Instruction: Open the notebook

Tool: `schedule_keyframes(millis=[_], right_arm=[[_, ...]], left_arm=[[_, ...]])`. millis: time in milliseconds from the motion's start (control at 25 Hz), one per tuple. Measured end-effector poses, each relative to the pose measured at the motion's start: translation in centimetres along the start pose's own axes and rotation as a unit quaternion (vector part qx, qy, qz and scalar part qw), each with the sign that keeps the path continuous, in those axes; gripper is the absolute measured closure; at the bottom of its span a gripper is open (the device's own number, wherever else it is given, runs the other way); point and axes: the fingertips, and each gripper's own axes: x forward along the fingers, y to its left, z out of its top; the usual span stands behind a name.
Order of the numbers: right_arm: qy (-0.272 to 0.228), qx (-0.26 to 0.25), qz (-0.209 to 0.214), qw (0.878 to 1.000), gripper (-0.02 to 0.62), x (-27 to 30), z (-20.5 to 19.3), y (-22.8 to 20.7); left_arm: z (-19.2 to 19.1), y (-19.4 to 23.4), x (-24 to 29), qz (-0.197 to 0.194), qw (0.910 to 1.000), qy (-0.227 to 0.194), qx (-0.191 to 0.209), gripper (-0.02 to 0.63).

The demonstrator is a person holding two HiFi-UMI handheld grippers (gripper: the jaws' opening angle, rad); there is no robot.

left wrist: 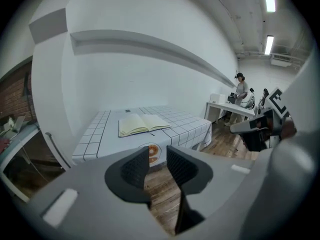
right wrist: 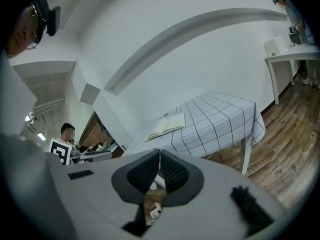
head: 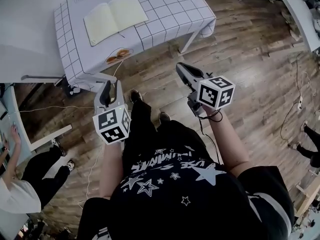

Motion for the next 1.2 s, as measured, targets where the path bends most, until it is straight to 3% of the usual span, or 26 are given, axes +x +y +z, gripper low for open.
schedule_keyframes(millis=[200,320,480,720,1000,1200], right_arm=[[0.019,0.011,0.021,1.0,0.578,-2.1,-2.9,1.6],[0.024,0.017,0.028,0.999,0.578,-1.6,-2.7,2.3],[0.018,0.02,0.031,0.999,0.578,-1.3,-2.9,3.2],[0.03,0.003,0.031,0.999,0.578,-2.6,-6.2,6.3],[0.028,-0.024,0.015,0.999,0.578,-2.8,-8.6,12.3],[0.033,-0.038,0.006,0.999,0.578,-3.3,-11.2,16.7]], left_arm=[[-1.2,-0.1,-4.2,0.025,0.9995,0.001,-0.02,0.497],[-0.5,0.5,-5.0,0.028,0.9994,0.001,-0.02,0.517],[-1.0,0.4,-5.4,0.014,0.9997,-0.001,-0.022,0.523],[-3.4,0.0,-8.1,-0.008,0.9991,-0.013,-0.039,0.594],[-5.0,1.8,-11.7,-0.062,0.9972,-0.021,-0.035,0.595],[-6.4,4.2,-15.0,-0.08,0.9959,-0.032,-0.03,0.595]])
